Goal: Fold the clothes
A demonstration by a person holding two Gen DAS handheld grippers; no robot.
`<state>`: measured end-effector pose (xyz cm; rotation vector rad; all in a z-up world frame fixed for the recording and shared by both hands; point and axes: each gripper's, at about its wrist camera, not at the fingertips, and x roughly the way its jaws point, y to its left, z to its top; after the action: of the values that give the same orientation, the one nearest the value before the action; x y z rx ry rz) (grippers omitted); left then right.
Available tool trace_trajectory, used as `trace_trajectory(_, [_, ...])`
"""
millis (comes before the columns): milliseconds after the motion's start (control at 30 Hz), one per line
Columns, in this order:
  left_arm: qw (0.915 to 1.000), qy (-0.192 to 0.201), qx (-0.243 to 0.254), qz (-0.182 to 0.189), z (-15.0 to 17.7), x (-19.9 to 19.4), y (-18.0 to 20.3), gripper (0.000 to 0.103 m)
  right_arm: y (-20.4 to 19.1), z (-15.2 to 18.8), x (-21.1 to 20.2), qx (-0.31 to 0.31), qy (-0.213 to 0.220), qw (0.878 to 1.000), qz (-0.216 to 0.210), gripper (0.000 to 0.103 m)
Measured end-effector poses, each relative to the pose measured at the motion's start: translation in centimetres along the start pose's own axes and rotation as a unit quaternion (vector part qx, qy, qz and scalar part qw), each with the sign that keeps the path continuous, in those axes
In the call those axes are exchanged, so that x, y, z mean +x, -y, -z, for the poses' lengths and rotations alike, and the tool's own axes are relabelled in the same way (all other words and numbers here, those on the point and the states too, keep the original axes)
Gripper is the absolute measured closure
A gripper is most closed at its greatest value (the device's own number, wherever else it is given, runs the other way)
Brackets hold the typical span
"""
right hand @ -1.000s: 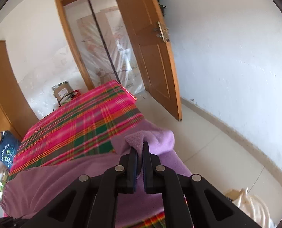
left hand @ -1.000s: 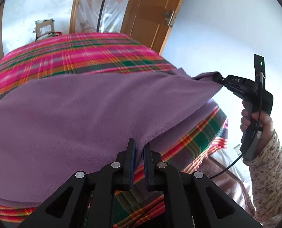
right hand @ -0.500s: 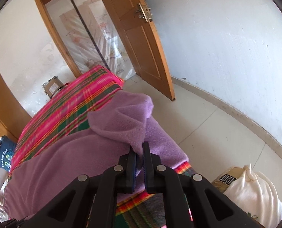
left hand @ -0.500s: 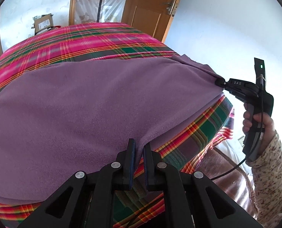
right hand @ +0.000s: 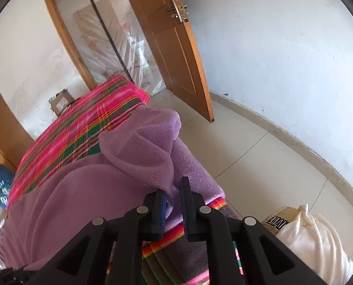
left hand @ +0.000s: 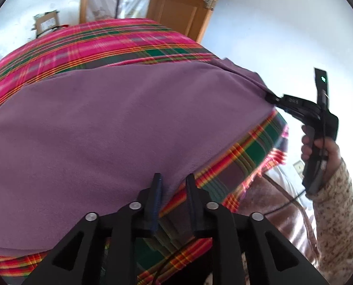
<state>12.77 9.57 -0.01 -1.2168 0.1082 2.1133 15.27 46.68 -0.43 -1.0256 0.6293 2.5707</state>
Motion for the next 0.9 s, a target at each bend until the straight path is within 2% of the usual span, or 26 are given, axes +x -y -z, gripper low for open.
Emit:
trace_trajectory(67, [0.9998,-0.001,0.017,0.009,0.2,-0.4,0.5,0.080,-0.3,0.0,-0.1,-0.021,-0.009,1.000,0.008,0.090])
trace_trajectory(167, [0.9997,0.004,0.011,0.019,-0.1,-0.9,0.1,0.080,-0.9,0.0,-0.5,-0.061,-0.023,0.998,0.026,0.086])
trace_trajectory(267, [0.9996,0.010,0.002,0.027,-0.4,-1.4,-0.4,0.080,-1.4,-0.1,-1.5,-0.086,-0.017,0.995,0.043,0.082])
trace_trajectory(400, [0.9991,0.023,-0.018,0.031,-0.9,-2.0,-1.3,0.080,-3.3,-0.4,-3.3,-0.133,0.033,0.988,0.068,0.082])
trace_trajectory(500, [0.9987,0.026,-0.020,0.039,-0.9,-2.1,-1.5,0.079,-4.7,-0.8,-4.3,-0.155,0.071,0.983,0.067,0.082])
trace_trajectory(900, [0.9986,0.009,-0.039,0.036,-2.3,0.0,-2.6,0.077,-10.2,-4.0,1.7,-0.223,0.002,0.974,0.030,0.081])
